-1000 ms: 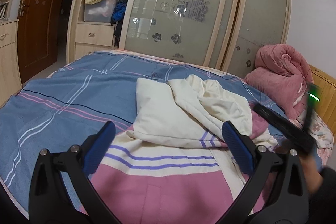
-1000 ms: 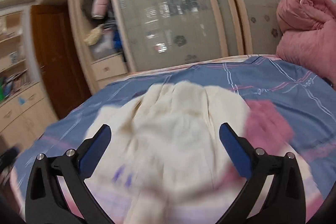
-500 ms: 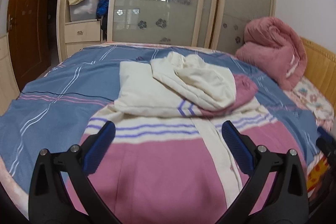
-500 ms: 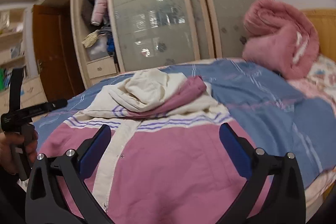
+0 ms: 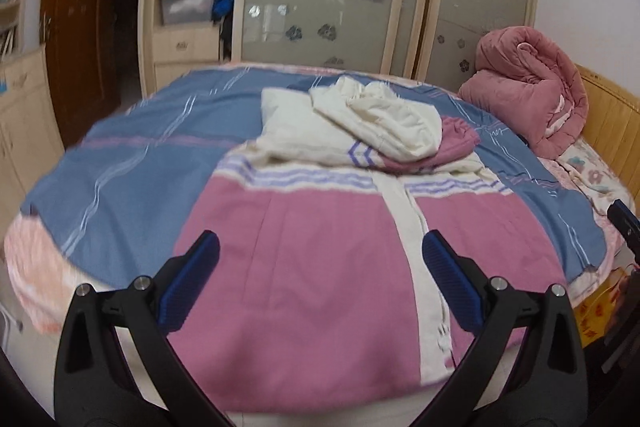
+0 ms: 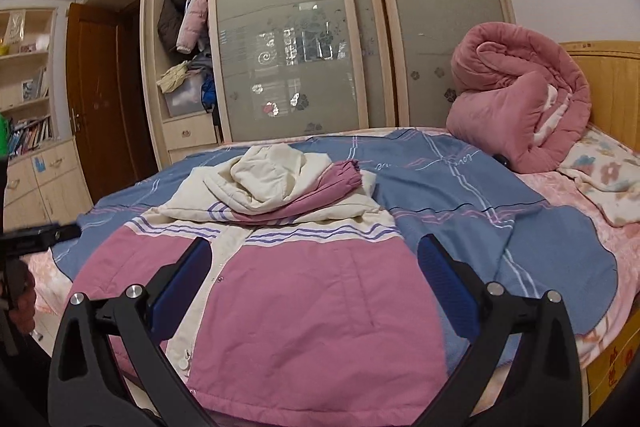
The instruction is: Fold large clothes
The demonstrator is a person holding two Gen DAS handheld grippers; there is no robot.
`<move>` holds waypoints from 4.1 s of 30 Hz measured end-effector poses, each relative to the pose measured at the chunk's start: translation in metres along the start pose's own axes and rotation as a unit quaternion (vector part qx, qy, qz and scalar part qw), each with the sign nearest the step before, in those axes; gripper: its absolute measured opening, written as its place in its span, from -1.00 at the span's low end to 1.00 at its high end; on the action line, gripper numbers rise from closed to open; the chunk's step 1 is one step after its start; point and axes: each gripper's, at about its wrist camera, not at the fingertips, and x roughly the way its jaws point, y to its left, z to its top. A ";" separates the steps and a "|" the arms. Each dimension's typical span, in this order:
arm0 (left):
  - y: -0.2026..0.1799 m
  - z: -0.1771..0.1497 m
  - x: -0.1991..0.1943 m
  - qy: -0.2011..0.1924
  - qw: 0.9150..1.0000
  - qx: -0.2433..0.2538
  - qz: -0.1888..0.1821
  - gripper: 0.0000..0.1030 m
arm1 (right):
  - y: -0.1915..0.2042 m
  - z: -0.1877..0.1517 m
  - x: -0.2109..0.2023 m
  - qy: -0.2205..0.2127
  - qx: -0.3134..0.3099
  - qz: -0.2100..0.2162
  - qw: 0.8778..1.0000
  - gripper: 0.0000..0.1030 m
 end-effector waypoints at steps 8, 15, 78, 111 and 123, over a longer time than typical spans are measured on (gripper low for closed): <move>0.022 -0.013 -0.025 0.003 1.000 -0.018 0.000 0.96 | -0.015 -0.002 -0.029 -0.019 0.009 -0.016 1.000 0.97; 0.024 -0.026 -0.044 -0.024 0.999 0.027 0.012 0.96 | -0.016 -0.005 -0.045 -0.036 0.000 -0.024 0.999 0.97; 0.038 -0.177 0.046 0.016 0.829 0.500 0.250 -0.13 | -0.031 -0.183 0.059 0.155 -0.530 -0.102 0.828 -0.77; 0.013 -0.072 0.004 -0.035 0.904 0.385 0.182 -0.92 | -0.015 -0.044 0.039 0.045 -0.364 -0.084 0.926 -0.94; 0.009 -0.034 0.011 -0.026 0.927 0.345 0.146 -0.92 | -0.016 -0.015 0.053 0.049 -0.349 -0.072 0.933 -0.94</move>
